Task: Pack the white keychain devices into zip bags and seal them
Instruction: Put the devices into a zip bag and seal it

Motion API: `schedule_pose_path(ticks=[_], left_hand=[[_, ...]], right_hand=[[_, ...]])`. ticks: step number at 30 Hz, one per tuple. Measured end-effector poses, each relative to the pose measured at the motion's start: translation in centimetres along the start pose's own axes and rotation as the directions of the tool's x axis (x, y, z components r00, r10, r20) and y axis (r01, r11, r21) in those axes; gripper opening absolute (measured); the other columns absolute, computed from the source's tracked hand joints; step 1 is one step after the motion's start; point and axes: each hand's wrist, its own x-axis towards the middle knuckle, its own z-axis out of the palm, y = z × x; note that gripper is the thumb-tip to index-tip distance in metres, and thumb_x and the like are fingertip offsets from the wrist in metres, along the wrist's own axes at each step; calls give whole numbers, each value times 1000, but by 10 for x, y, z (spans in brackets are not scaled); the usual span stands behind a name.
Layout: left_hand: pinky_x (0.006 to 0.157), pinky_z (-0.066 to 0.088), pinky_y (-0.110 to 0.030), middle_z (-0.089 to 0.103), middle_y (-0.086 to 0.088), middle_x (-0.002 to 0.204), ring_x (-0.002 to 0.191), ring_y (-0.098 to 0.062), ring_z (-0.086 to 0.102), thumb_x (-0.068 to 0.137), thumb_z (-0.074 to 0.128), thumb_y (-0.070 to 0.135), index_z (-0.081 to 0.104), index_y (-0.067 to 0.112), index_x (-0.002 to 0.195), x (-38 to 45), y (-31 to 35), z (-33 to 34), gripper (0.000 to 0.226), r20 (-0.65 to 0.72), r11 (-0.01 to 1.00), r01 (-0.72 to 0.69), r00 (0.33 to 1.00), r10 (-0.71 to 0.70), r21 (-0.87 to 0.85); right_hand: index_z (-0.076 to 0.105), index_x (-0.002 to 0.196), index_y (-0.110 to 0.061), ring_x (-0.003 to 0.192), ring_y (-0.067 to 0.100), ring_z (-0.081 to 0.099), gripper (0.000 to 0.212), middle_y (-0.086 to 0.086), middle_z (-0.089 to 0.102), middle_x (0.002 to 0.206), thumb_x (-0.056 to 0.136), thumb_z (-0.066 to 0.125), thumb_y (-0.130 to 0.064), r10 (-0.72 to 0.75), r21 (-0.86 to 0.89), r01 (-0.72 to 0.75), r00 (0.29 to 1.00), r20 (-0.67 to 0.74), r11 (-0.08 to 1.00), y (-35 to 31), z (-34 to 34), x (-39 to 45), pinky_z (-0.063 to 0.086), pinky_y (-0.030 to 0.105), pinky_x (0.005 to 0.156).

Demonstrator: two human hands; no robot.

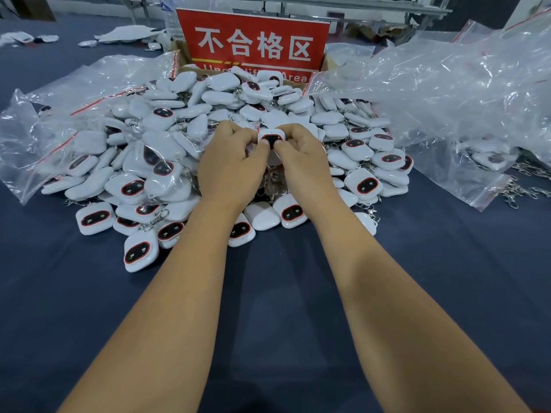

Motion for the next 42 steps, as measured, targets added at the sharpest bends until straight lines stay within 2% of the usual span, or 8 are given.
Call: schedule_pose_path(ticks=[8,21,24,26,31,36,38,42], left_hand=[[64,28,-13,48,12,98,87,-7,50,91,51,42,67,32,101,-1,2,-1,21,-1,999,1,1000,-1,-47],[71,40,-29,47,8,96,85,-13,53,93,53,36,66,20,97,-4,5,1,21,-54,993,-45,998,40,-106],[71,38,-20,48,14,91,85,-7,52,90,54,41,71,25,103,-5,6,-1,27,-62,988,-35,998,26,-150],[75,41,-15,55,17,91,84,-1,55,87,54,41,71,29,107,-4,8,-4,29,-70,971,1,997,-19,-238],[70,51,-15,63,19,80,71,6,60,86,61,20,64,31,120,-1,11,-12,36,-112,926,87,984,-137,-369],[80,58,-30,72,8,87,80,-8,70,86,66,17,62,30,112,3,14,-19,29,-148,899,89,975,-168,-430],[76,58,-27,71,7,87,78,-8,69,87,66,15,62,31,108,3,16,-20,26,-160,890,68,975,-156,-451],[66,52,-17,65,13,84,71,0,62,84,63,11,65,27,106,1,19,-21,27,-223,871,17,964,-145,-491]], right_hand=[[63,94,-16,82,19,61,20,13,68,88,95,47,-5,-15,19,15,1000,22,1000,-1,-2,-1,54,45,82],[66,108,-14,85,12,67,21,7,72,94,98,48,-9,-28,-2,28,999,22,1000,1,-1,1,55,34,82],[64,102,-21,82,9,67,17,5,71,90,99,50,-12,-29,33,29,1000,7,999,-1,-3,0,57,30,76],[60,97,-25,81,18,65,13,14,69,94,99,52,-15,-33,61,34,999,-28,998,-3,-3,-1,55,38,74],[53,102,-19,61,16,66,14,17,65,93,100,48,-6,5,327,34,993,-115,944,-10,-8,4,56,28,60],[42,118,-6,78,27,71,15,16,68,90,104,39,-1,13,723,-29,1000,28,690,-20,-10,5,61,36,81],[40,122,-6,86,29,71,18,19,66,99,105,37,0,-8,757,-71,995,100,650,-22,-7,3,58,39,90],[40,120,-6,80,21,72,19,19,67,98,103,41,3,35,621,-89,995,99,779,-19,2,2,60,32,83]])
